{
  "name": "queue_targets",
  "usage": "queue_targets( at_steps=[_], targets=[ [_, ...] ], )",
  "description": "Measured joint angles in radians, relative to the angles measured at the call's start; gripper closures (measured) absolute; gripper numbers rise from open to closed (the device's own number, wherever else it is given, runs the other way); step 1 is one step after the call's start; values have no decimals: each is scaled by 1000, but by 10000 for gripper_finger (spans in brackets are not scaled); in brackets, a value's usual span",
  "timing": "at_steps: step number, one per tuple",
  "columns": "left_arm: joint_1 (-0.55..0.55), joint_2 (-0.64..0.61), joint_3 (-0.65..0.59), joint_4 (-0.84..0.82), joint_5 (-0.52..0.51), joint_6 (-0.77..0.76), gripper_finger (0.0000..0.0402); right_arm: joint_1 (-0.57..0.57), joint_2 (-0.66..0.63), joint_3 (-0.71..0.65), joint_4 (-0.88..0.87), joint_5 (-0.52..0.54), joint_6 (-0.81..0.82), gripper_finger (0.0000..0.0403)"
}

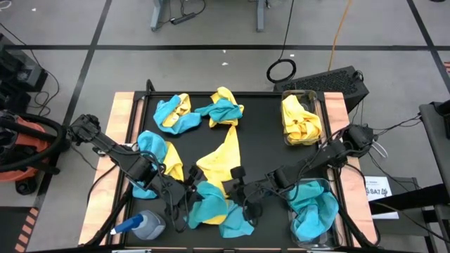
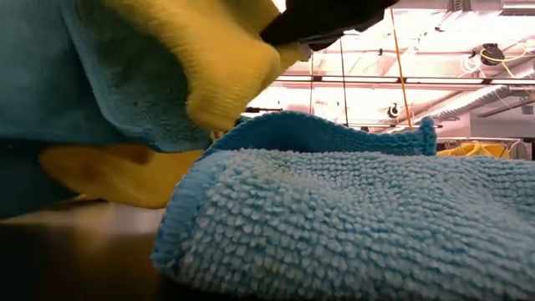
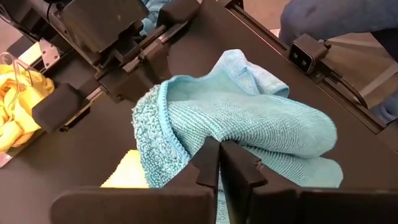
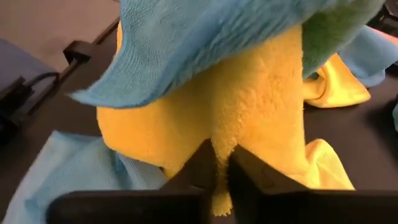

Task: Sort microfiber towel by color & place in baskets
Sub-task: Put the blue towel into the bottom transparent bin

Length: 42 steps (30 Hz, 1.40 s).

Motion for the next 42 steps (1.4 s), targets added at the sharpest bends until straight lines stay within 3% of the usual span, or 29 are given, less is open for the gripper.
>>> queue_targets(
  at_steps=[10,17,22,26,35,39,42],
  targets=[
    [1,0,-4,-1,-22,-26,343,18,-54,0,-318,-10,100,400],
    [23,0,-45,21,-34,-75,341,20,-76,0,-412,-169,123,400],
    [35,15,-140,150,-29,-79,335,20,-76,0,-429,-192,131,401],
    [41,65,-181,203,-17,-108,297,20,-76,0,-426,-191,132,401],
    [76,180,-185,199,95,-260,165,20,-76,0,-426,-190,132,401],
    [93,226,-185,186,90,-289,157,20,-76,0,-426,-190,132,401],
    [99,252,-185,193,85,-296,179,20,-76,0,-425,-190,132,401]
  ],
)
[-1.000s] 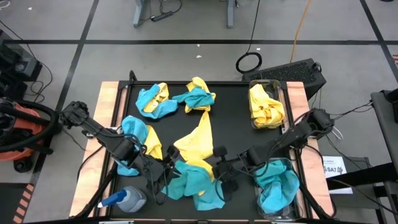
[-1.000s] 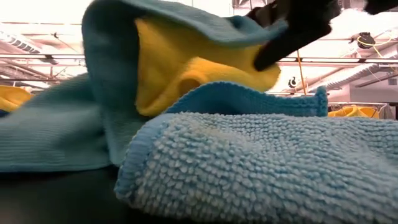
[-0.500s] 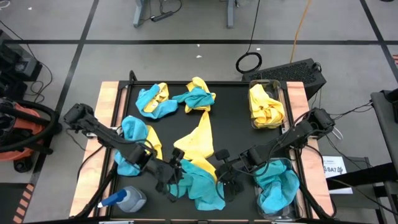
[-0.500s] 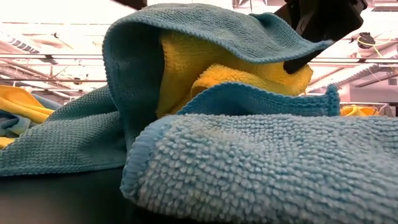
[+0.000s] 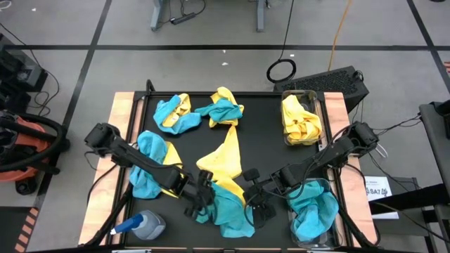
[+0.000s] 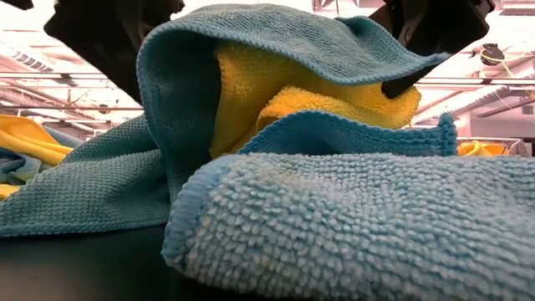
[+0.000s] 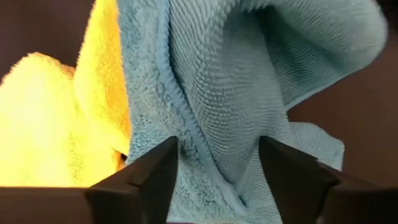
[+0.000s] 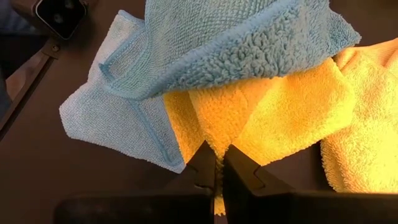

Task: Sort microfiber towel by color & place in baskets
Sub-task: Put the blue towel into the bottom transparent bin

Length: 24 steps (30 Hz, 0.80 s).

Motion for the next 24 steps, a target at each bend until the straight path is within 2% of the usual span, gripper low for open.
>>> queue_targets(
  at_steps=[3,8,9,13,17,24],
  targets=[
    [0,10,0,-4,-23,7,234,0,0,0,0,0,0,401],
    [0,-1,0,-70,-24,8,371,0,0,0,0,1,0,401],
    [0,-6,1,-76,-25,7,384,0,0,0,0,1,0,401],
    [0,-32,11,-156,-32,1,388,0,0,0,0,7,0,401],
    [-7,-77,57,-277,-69,-20,394,-1,0,1,-4,12,10,401],
    [-30,-175,147,-388,-116,-38,398,-1,-2,3,-3,14,19,401]
  ],
)
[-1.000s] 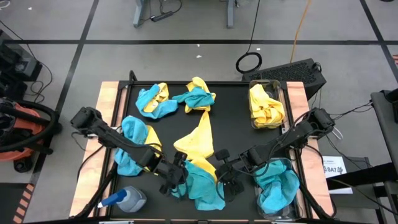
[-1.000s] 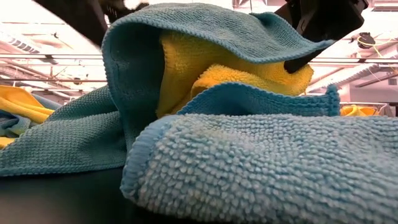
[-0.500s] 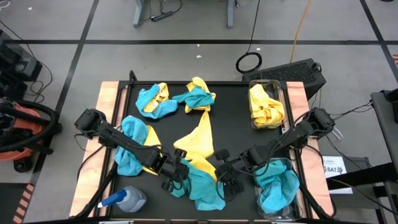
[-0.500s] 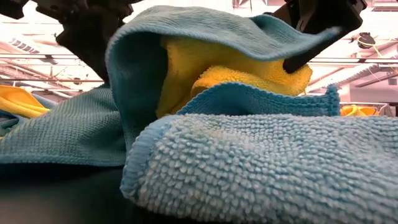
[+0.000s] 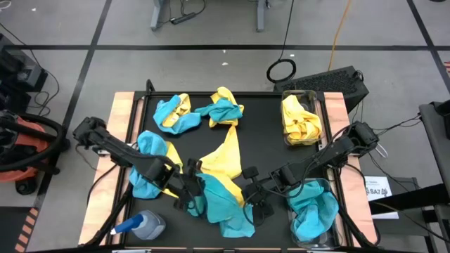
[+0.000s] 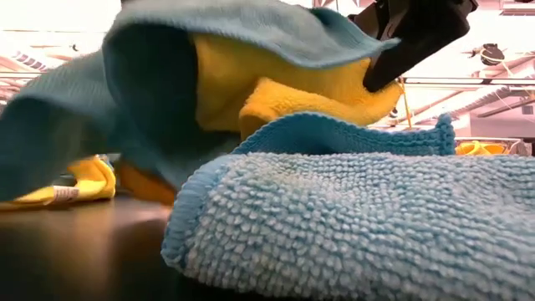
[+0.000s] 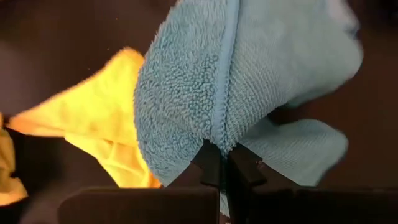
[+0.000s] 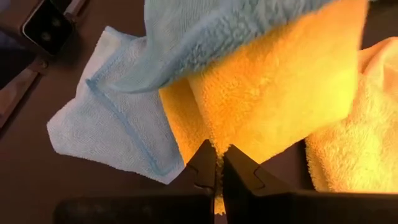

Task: Sort microfiber towel by color & place in baskets
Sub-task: Put the blue towel into the bottom transparent bin

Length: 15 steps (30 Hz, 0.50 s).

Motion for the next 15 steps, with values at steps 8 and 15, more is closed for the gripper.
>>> queue_targets(
  at_steps=[8,15],
  targets=[
    [-44,-89,57,-80,-46,-6,395,2,-1,-4,-65,-26,18,401],
    [-57,-110,63,-3,-68,24,391,3,2,-4,-30,-45,15,401]
  ],
)
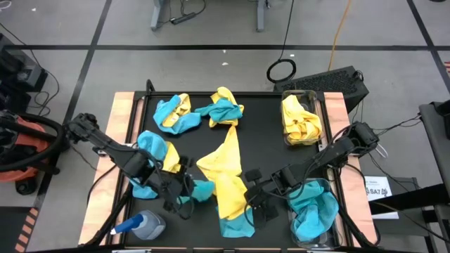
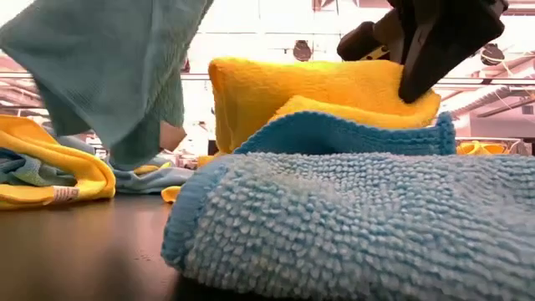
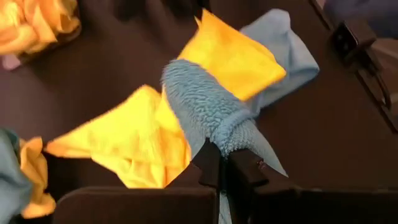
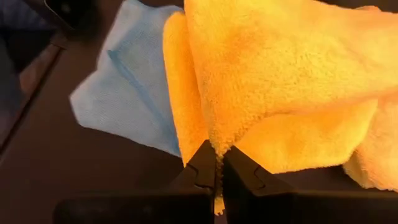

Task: Sort microfiber towel by color & place in baskets
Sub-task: Put the blue towel into the bottom transparent bin

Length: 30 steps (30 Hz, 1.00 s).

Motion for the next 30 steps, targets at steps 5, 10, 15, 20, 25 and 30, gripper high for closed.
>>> queue_targets(
  at_steps=[5,10,15,20,25,30],
  targets=[
    [1,13,-1,62,-6,59,390,-1,0,0,45,-2,-19,375],
    [2,13,-1,94,-12,85,390,8,0,0,41,30,-19,280],
    [3,17,-3,126,-14,103,389,10,-40,0,38,80,-3,158],
    [16,30,-5,152,-15,131,389,10,-123,0,89,121,5,88],
    [33,46,-5,221,-19,186,389,10,-191,2,247,251,-62,87],
    [50,57,-5,271,-23,241,389,-9,-182,2,361,283,-137,100]
  ],
)
